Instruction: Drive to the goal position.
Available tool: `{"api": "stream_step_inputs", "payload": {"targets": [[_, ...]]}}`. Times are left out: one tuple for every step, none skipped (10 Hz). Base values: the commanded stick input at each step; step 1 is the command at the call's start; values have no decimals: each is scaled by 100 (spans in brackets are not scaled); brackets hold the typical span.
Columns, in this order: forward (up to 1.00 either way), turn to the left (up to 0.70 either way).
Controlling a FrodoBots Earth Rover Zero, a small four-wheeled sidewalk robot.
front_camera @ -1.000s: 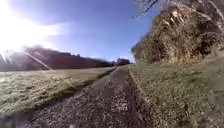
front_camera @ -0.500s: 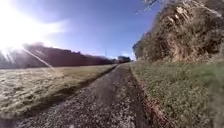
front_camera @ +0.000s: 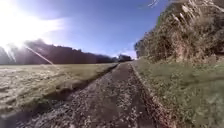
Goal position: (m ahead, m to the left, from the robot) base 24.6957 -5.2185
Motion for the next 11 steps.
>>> {"api": "stream_step_inputs", "payload": {"targets": [[85,0],[85,0],[85,0],[85,-1],[85,-17],[85,-32],[85,-27],[85,-20],[85,0],[85,0],[85,0]]}}
